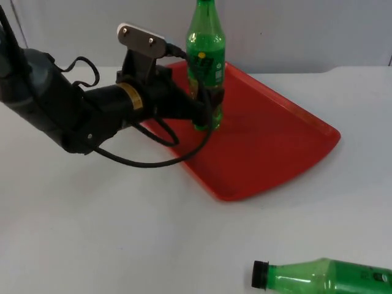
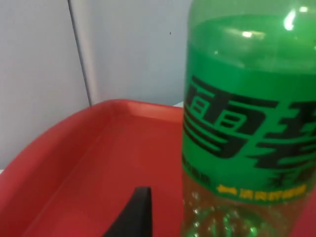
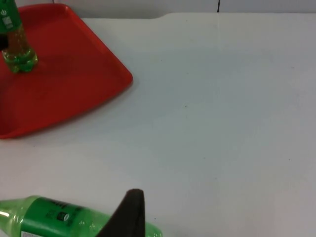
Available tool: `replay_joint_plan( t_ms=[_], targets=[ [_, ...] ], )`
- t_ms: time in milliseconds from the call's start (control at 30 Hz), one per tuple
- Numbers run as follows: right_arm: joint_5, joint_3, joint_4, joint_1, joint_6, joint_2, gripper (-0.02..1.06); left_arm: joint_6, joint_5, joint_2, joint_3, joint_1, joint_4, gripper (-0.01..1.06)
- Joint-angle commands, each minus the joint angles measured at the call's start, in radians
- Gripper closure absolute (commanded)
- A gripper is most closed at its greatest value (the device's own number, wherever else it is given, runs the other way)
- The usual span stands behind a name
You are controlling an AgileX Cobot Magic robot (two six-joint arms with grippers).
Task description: Place the bottle upright on the tray.
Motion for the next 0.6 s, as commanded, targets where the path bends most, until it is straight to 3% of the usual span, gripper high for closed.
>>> replay_joint_plan(
  t_ms=[0, 167, 333, 467, 500, 567],
  targets=[
    [-0.003, 0.002, -0.006, -0.007, 0.000, -0.004, -0.01, 0.008, -0.002, -0.039, 0.035, -0.003, -0.015, 0.00],
    [-0.003, 0.002, -0.006, -0.007, 0.000, -0.004, -0.01, 0.005, 0.004, -0.119, 0.122, -0.003, -0.015, 0.00],
    [-0.003, 0.002, -0.006, -0.007, 0.000, -0.004, -0.01, 0.003, 0.100, -0.224, 0.199, -0.003, -0.015, 0.00],
    [-0.003, 0.002, -0.006, -0.007, 0.000, -0.004, -0.01, -0.084, 0.347, -0.375, 0.228, -0.003, -0.011, 0.00],
    [-0.003, 0.002, -0.006, -0.007, 0.000, -0.004, -0.01, -0.084, 0.347, -0.375, 0.228, -0.003, -0.011, 0.00],
    [-0.003, 0.002, -0.006, -0.007, 0.000, -0.004, -0.01, -0.101, 0.456, -0.452, 0.228, -0.003, -0.011, 0.00]
  ],
)
